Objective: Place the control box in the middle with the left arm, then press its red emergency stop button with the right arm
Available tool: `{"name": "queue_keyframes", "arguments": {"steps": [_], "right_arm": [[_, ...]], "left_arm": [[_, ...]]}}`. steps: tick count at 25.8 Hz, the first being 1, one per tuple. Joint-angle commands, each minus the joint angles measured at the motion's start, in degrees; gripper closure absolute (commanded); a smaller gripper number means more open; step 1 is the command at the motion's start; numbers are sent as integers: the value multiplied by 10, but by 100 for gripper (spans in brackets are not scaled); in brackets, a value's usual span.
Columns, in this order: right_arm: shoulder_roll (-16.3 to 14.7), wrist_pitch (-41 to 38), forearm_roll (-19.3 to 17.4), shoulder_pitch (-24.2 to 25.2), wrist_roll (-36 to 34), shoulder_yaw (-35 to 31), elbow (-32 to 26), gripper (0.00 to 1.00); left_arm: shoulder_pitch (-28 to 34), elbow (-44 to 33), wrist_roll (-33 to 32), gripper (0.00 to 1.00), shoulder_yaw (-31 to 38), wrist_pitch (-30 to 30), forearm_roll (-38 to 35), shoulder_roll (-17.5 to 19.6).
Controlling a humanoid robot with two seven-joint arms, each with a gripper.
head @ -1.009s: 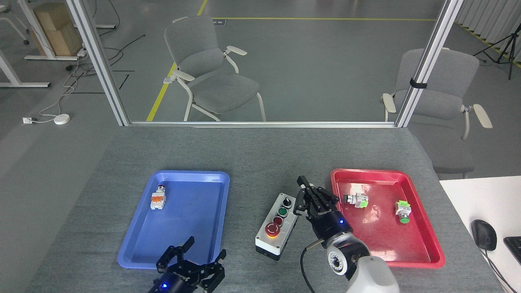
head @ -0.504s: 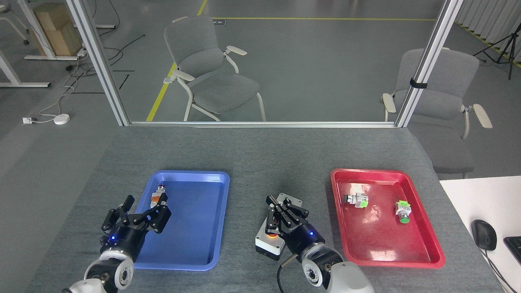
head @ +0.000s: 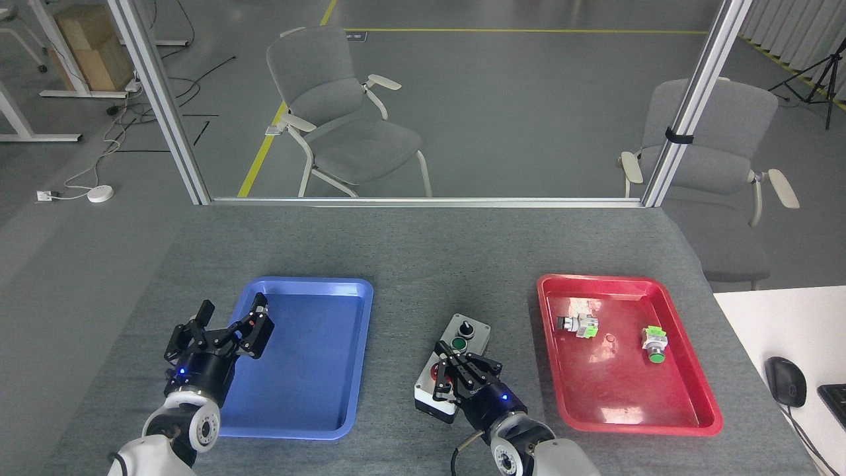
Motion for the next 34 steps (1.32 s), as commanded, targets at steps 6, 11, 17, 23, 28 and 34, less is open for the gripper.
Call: {"name": "queue_keyframes", "arguments": {"steps": [6, 11, 17, 23, 28, 34], "right_arm": [[2, -3, 0, 1, 6, 11, 13, 100], [2, 2, -6, -1, 0, 15, 11, 100], [4, -1, -9, -7, -2, -32, -21, 100], [10, -1, -8, -6, -18, -32, -39, 100], [13, -4, -1, -2, -13, -7, -29, 100], [16, 0, -1, 0, -11, 21, -15, 100]], "left_arm": [[12, -2, 5, 1, -3, 1, -7, -1], [12, -5, 8, 1, -4, 26, -9, -2], [13, -5, 19, 1, -6, 43, -10, 0], [12, -6, 19, 1, -6, 41, -10, 2], [22, -17, 20, 1, -6, 40, -13, 2], [62, -36, 20, 1, -12, 39, -13, -5]]}}
